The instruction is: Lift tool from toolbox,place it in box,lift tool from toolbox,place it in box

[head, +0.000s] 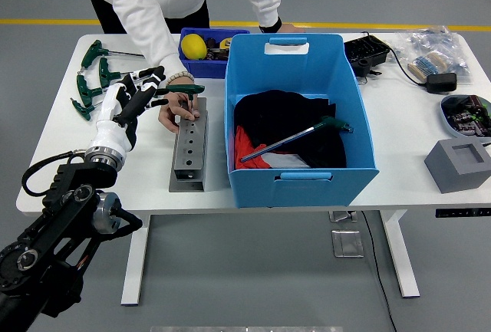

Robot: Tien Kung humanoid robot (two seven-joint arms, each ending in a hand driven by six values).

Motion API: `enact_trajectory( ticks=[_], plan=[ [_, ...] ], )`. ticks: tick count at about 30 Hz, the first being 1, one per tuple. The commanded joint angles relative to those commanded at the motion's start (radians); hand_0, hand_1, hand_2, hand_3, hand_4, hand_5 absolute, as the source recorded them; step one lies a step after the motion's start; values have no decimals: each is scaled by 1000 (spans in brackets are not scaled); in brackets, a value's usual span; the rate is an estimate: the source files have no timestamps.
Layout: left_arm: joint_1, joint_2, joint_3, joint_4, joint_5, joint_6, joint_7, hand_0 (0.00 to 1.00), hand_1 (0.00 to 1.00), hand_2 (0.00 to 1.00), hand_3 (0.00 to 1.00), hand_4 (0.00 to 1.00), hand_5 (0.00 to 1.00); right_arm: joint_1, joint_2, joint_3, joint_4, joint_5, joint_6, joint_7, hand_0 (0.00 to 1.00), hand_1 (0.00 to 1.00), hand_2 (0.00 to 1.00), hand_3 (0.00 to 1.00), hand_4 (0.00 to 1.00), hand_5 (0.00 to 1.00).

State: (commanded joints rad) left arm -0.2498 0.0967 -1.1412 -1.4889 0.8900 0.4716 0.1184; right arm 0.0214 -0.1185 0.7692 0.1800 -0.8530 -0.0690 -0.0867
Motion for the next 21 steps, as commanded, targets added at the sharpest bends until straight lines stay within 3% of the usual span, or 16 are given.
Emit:
enact_trajectory(
  ticks=[4, 5, 10, 11, 16, 18, 21],
  plan=[
    [7, -4, 11, 4, -163, -51, 25, 524, 583, 689, 608, 718, 395, 0, 0, 2, 0, -3, 2, -2, 700, 691, 764, 624, 870, 691],
    [10, -5, 12, 6, -208, -68, 37, 698, 692, 788, 773, 767, 591, 0, 0, 2, 0, -4, 2, -2, 701, 692, 764, 624, 869, 689],
    [19, -10, 7, 25, -416, -120, 61, 698, 692, 788, 773, 767, 591, 0, 1, 0, 0, -1, 4, -3, 701, 692, 764, 624, 869, 689],
    [19, -10, 4, 28, -462, -130, 61, 785, 774, 851, 857, 782, 654, 0, 1, 0, 0, -1, 4, -3, 700, 692, 764, 624, 868, 687],
    [-1, -10, 0, 54, -689, -162, 45, 785, 774, 851, 857, 782, 654, 2, 0, -1, 0, 1, 5, -4, 700, 692, 764, 624, 868, 687],
    [-13, -8, 5, 69, -767, -168, 34, 810, 799, 893, 908, 791, 692, 2, 0, -4, 0, 1, 7, -5, 702, 691, 763, 624, 868, 687],
    [-30, -6, 10, 96, -840, -180, 21, 810, 799, 893, 908, 791, 692, 3, -1, -8, 0, 3, 8, -5, 702, 691, 763, 624, 868, 687]
  ],
)
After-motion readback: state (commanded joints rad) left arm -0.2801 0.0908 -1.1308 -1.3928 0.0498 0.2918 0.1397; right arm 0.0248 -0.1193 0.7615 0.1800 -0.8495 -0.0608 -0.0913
